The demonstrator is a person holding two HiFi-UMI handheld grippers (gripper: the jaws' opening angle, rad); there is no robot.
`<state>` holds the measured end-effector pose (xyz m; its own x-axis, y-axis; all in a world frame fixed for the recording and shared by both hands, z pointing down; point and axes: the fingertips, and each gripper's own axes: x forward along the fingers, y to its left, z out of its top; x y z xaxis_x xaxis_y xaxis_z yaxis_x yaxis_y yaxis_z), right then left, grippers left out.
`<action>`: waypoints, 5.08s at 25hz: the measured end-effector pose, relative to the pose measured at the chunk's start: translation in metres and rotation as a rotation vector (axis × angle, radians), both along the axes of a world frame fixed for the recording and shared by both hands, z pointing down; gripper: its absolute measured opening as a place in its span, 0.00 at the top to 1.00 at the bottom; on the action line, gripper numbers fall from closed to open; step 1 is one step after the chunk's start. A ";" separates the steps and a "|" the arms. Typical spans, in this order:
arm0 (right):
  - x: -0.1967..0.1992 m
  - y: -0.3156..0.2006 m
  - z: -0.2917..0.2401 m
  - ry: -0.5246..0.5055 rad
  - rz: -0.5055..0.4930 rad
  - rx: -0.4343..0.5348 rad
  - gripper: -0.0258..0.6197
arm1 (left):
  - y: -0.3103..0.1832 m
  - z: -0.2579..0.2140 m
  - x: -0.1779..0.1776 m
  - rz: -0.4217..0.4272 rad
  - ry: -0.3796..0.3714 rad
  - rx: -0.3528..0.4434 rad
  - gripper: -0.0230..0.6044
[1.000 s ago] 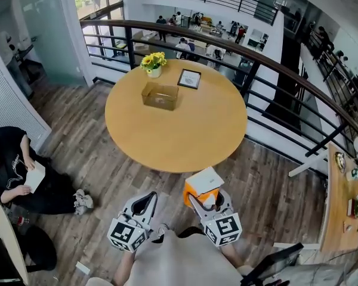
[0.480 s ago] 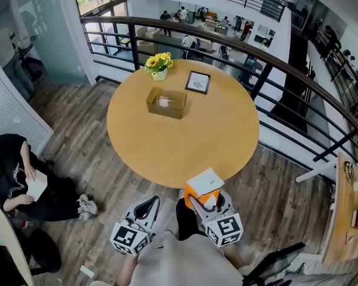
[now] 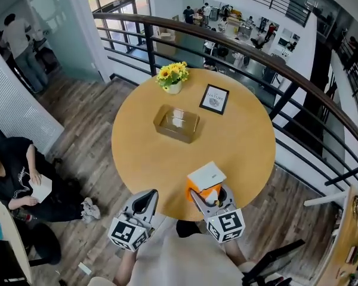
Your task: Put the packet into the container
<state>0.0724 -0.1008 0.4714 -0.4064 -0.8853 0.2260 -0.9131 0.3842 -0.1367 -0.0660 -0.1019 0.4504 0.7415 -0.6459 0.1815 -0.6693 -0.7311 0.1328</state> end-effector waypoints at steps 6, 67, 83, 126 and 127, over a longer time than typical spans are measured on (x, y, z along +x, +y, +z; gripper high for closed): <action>0.028 -0.049 -0.012 -0.007 -0.019 0.031 0.50 | -0.040 -0.008 0.020 -0.026 -0.017 0.007 0.96; -0.016 -0.274 0.094 0.714 -0.469 -0.230 0.50 | -0.193 0.081 -0.030 -0.080 0.033 -0.242 0.96; -0.030 -0.296 0.204 0.858 -0.656 -0.582 0.50 | -0.190 0.076 -0.068 -0.195 0.049 -0.212 0.96; -0.022 -0.286 0.095 0.467 -0.430 -0.286 0.47 | -0.170 0.050 -0.061 -0.142 0.052 -0.138 0.96; -0.026 -0.279 0.080 0.392 -0.401 -0.216 0.48 | -0.170 0.048 -0.061 -0.141 0.051 -0.134 0.96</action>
